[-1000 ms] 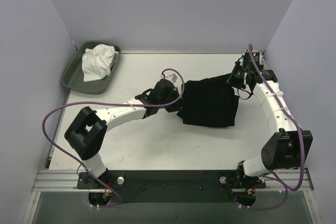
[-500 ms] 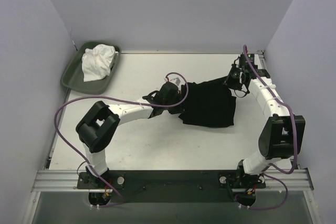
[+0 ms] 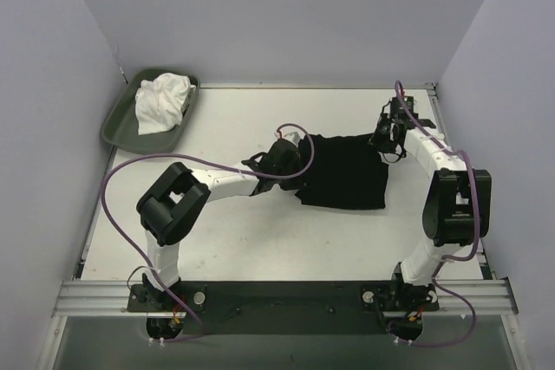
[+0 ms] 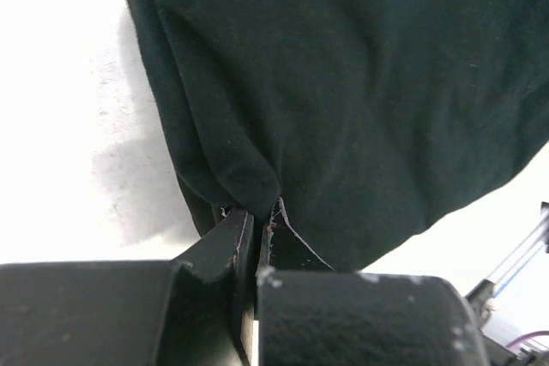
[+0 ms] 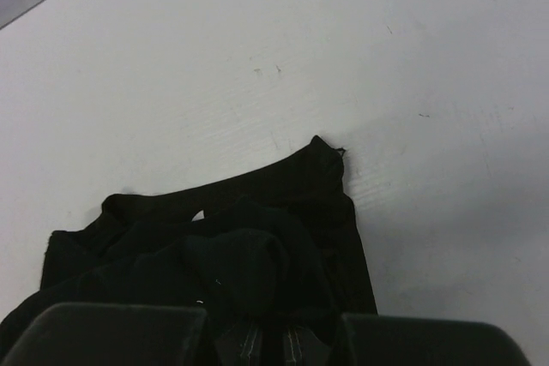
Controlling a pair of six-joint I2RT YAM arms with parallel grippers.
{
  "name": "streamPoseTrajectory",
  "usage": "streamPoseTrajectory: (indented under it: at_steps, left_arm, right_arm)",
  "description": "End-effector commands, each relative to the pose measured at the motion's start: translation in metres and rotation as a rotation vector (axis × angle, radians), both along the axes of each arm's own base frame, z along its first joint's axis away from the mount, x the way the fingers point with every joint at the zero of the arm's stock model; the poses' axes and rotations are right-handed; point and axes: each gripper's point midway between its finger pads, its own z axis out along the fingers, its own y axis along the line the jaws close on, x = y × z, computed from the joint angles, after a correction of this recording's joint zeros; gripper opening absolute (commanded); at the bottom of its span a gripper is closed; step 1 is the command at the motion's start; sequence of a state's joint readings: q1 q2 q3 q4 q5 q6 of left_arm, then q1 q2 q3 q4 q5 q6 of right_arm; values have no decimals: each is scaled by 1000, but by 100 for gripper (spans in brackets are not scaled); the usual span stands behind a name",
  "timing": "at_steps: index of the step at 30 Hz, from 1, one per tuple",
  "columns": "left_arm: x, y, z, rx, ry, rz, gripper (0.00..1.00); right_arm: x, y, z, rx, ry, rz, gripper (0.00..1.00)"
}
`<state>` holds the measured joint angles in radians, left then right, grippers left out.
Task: Fold and stack the t-shirts
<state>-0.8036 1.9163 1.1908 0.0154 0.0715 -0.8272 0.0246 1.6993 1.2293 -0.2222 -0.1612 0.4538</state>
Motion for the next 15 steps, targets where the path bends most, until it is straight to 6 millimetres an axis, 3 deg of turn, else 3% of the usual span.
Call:
streamPoseTrajectory:
  at_steps: [1, 2, 4, 5, 6, 7, 8, 9, 10, 11, 13, 14, 15]
  left_arm:
    - [13, 0, -10, -1, -43, 13, 17]
    - [13, 3, -14, 8, -37, 18, 48]
    - [14, 8, -16, 16, -31, 26, 79]
    - [17, 12, -10, 5, -32, 31, 90]
    - [13, 16, -10, 6, -21, 31, 90]
    - [12, 19, -3, -3, -23, 27, 91]
    - [16, 25, 23, -28, -58, 39, 91]
    - [13, 35, 31, -10, -62, 47, 91]
    - [12, 44, 44, 14, -94, 40, 91]
    - [15, 52, 84, -3, -174, 58, 92]
    - [12, 68, 117, 54, -236, 57, 92]
    - [9, 77, 143, 47, -282, 70, 92]
    - [4, 87, 149, 82, -287, 65, 93]
  right_arm:
    - [4, -11, -16, -32, 15, -59, 8]
    - [4, -14, -15, -45, 13, -67, 31]
    - [6, -18, -5, -65, 3, -80, 59]
    - [7, -20, 0, -80, -4, -87, 86]
    - [5, -25, 7, -114, -7, -105, 93]
    - [6, -26, 27, -148, -55, -113, 99]
    - [5, -26, 39, -181, -84, -107, 100]
    - [3, -31, 53, -239, -119, -128, 100]
    - [0, -28, 81, -253, -188, -127, 100]
    - [-1, -14, 99, -265, -234, -93, 100]
    - [-12, -7, 134, -278, -302, -90, 100]
    - [-16, 8, 150, -275, -338, -58, 100]
    - [-25, 13, 156, -278, -339, -46, 100]
